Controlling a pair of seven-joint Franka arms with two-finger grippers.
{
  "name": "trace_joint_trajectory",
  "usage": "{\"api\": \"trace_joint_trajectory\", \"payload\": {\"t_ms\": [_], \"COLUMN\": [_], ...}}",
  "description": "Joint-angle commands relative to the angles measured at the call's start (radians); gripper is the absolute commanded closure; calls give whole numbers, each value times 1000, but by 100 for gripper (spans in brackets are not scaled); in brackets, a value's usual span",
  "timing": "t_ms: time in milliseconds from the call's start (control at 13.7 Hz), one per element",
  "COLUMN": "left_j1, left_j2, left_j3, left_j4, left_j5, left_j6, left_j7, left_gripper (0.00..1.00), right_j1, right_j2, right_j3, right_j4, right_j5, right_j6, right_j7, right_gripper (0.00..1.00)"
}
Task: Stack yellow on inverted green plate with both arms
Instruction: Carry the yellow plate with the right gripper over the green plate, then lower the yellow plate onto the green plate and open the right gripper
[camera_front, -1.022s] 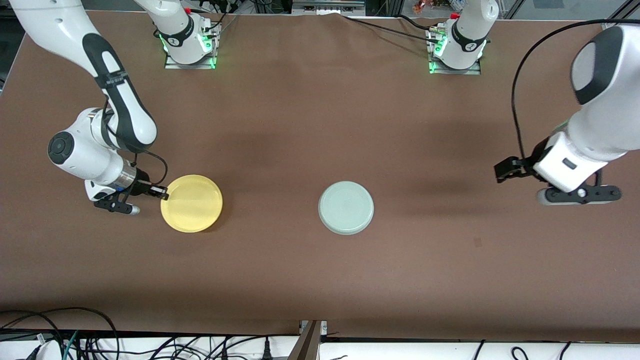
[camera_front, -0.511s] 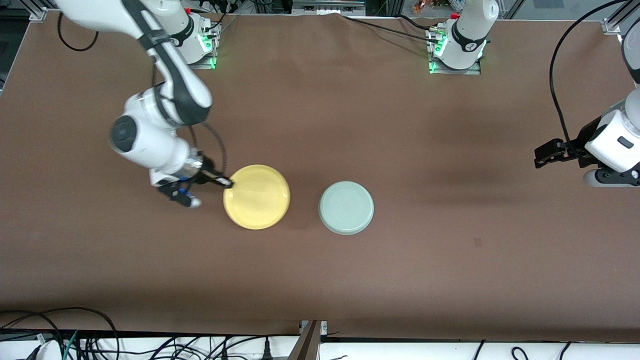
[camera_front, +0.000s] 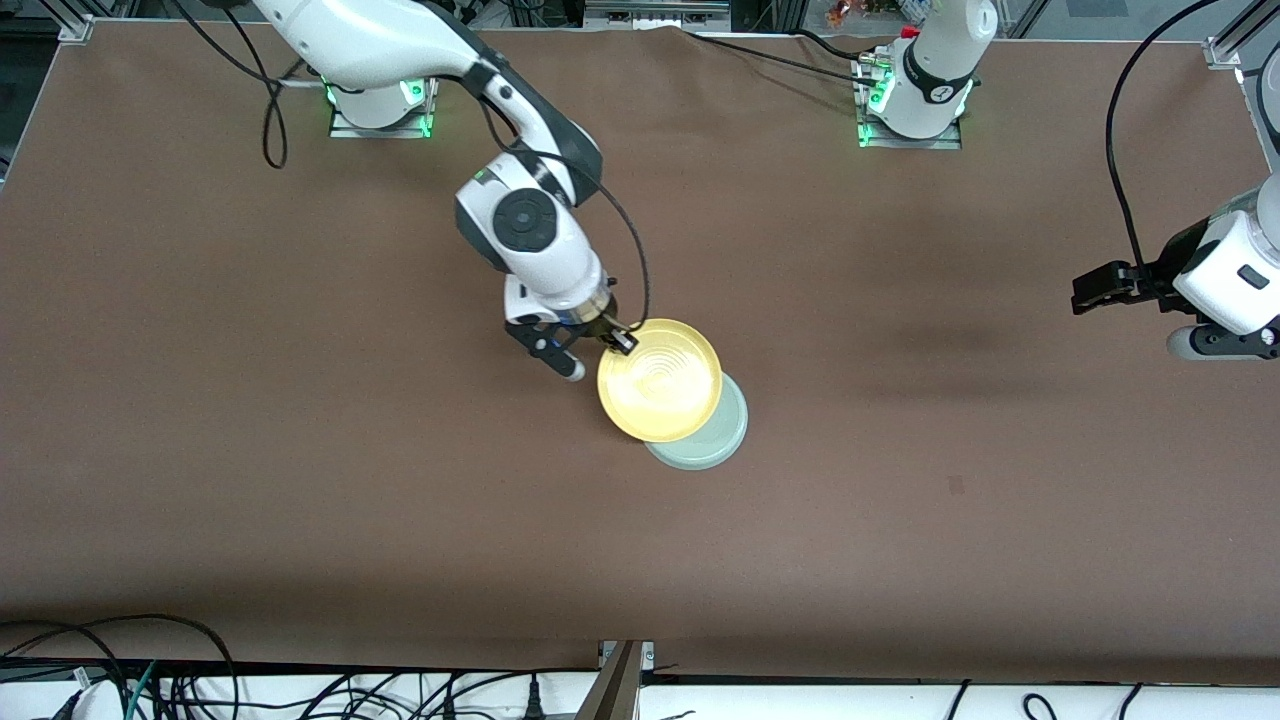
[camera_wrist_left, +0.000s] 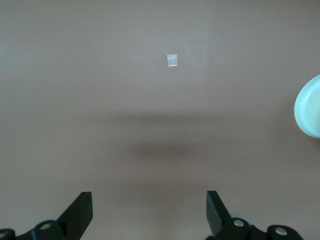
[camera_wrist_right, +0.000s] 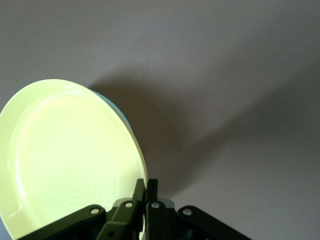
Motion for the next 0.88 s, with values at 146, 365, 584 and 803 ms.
{"api": "trace_joint_trajectory", "payload": {"t_ms": [146,365,584,803], "left_j1": [12,12,17,21], "left_j2": [12,13,14,22], "left_j3": [0,2,2,0], "left_j4": [27,27,27,29], "left_j5": [-46,-45,-46,-46], "left_j6": [-9,-9,-8,-8], "left_j7": [22,22,30,31], "left_gripper": [0,0,0,0], "right_j1": [54,63,65,71], "right_j2": [114,135,140,112], "right_j3": [-22,-36,-36,-42], "right_j4": [74,74,72,74], "right_j5": [-38,-40,-38,-77], "right_j6": [132,176,201,187], "right_j7": [49,48,51,40], "right_gripper": [100,100,26,0]}}
